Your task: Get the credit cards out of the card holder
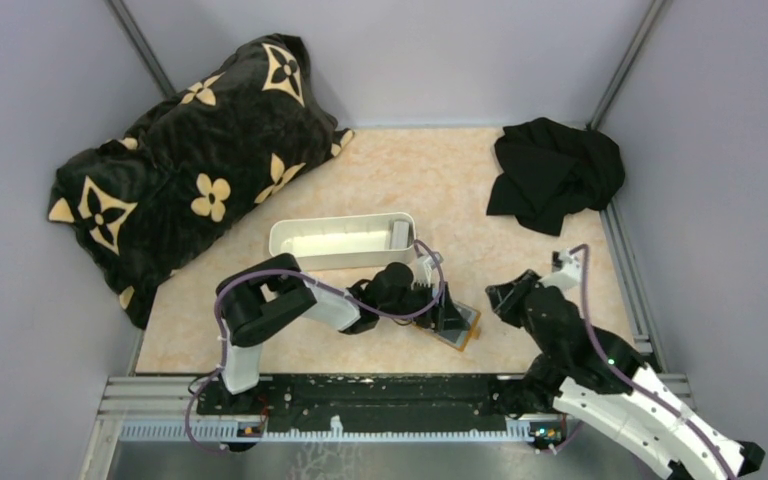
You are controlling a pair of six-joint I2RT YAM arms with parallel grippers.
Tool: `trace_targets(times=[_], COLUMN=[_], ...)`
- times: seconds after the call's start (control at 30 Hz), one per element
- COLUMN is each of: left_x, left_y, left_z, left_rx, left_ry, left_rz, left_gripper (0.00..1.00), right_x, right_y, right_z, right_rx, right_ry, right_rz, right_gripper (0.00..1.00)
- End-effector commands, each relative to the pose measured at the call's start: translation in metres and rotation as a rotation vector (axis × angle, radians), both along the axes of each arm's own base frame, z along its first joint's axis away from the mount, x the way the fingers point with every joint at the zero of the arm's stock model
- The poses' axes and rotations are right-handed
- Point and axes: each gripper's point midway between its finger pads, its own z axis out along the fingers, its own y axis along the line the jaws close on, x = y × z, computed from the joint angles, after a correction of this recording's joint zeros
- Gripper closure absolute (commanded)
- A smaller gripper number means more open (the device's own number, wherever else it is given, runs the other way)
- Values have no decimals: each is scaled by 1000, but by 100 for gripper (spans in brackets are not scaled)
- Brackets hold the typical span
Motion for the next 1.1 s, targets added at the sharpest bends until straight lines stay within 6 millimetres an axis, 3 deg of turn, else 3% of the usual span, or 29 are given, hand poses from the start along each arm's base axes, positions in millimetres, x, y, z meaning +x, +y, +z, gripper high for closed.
trace_targets(times=[0.0,0.13,0.33,0.43,0.53,0.63,0.83,1.07], left_x=[0,6,18,26,37,51,69,80], left_y=[12,4,1,4,15,32,70,90], left_z=[-46,-41,10,45,60,53,13,-30], left_rx=[124,95,-13,-43,-20,68,206,353], left_ry=[26,2,-118,-215,-282,-318,-322,-310], left_rz=[10,15,53,75,135,202,267,286], left_gripper=[23,23,24,24,24,23,22,22], right_x=[5,10,18,20,21,22,24,23], right_y=[-24,-20,2,-1,-11,-4,58,49], right_z=[53,51,17,25,33,15,-39,-70], right_rx=[46,28,-99,-51,-33,-93,6,-3], right_ry=[-111,-130,-1,-40,-82,-16,119,196], right_rz=[-110,-99,-48,-79,-103,-64,109,45], right_gripper=[80,78,77,67,65,65,72,82])
